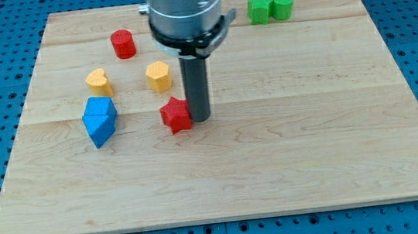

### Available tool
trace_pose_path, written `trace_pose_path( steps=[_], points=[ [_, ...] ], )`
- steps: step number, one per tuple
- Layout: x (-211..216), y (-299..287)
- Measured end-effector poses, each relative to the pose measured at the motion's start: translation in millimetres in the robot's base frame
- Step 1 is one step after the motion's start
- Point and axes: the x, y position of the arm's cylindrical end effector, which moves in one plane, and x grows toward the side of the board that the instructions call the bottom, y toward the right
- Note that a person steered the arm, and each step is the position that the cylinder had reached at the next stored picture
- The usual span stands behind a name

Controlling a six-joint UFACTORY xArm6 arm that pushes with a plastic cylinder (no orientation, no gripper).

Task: Slide the red circle towards the bottom center

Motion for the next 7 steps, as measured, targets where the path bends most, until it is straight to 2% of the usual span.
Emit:
trace_pose_path(
  steps=[1,2,4,5,7],
  points=[
    [0,-7],
    [6,15],
    [-137,81],
    [-167,29],
    [-197,-64]
  ],
)
